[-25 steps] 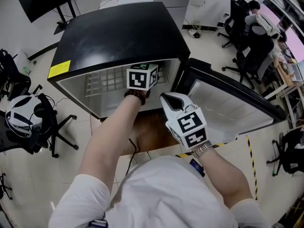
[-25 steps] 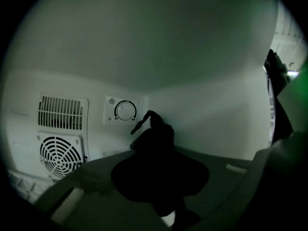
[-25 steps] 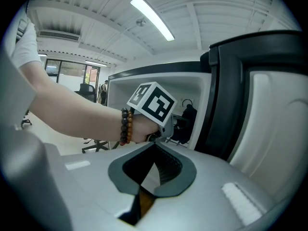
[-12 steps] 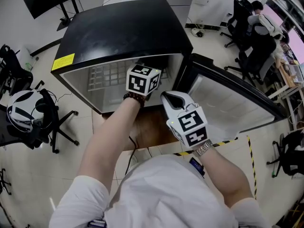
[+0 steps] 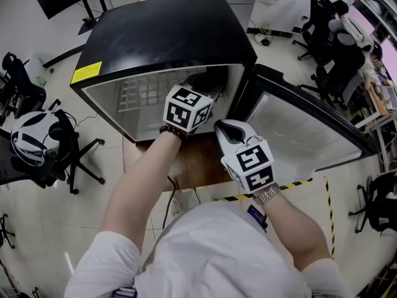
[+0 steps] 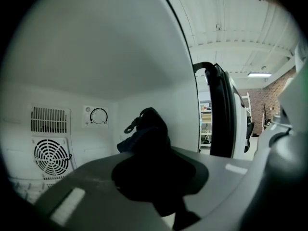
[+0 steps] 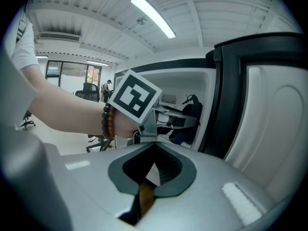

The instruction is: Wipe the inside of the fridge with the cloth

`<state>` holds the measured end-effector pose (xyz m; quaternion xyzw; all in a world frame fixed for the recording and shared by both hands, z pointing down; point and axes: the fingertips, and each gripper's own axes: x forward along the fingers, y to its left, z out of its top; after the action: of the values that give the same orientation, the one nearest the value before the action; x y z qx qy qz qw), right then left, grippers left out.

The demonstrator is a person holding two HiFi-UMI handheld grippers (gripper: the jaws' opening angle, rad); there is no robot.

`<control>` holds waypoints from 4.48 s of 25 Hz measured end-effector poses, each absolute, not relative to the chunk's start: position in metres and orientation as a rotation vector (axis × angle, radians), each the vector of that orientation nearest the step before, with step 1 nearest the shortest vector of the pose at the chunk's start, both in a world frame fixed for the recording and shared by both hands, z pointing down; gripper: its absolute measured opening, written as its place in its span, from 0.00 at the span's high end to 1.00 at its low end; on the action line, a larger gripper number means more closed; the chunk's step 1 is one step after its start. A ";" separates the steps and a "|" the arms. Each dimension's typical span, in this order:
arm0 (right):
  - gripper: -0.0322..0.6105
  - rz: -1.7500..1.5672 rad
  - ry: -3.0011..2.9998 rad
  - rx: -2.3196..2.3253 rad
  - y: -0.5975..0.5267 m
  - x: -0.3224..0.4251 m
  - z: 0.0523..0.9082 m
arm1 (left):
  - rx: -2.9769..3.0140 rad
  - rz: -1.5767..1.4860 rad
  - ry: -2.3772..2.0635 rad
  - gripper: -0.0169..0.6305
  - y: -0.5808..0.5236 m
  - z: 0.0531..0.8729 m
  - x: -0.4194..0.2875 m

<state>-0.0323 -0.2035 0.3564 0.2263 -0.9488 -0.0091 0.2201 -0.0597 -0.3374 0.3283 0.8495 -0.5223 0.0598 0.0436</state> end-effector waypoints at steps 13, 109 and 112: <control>0.95 -0.005 -2.615 0.624 -0.198 -0.027 0.365 | 2.675 0.204 -1.544 0.87 -0.305 0.326 -0.040; 0.86 -0.246 -2.702 0.096 -0.117 -0.266 0.497 | 1.963 0.369 -2.112 0.72 -0.101 0.440 -0.334; 0.86 -0.265 -2.698 0.114 -0.123 -0.279 0.507 | 1.936 0.379 -2.127 0.72 -0.101 0.444 -0.341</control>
<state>-0.2793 -0.1227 0.5069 0.0410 -0.9717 -0.0954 0.2124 -0.3405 -0.1015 0.4443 0.6626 -0.7278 0.1295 0.1200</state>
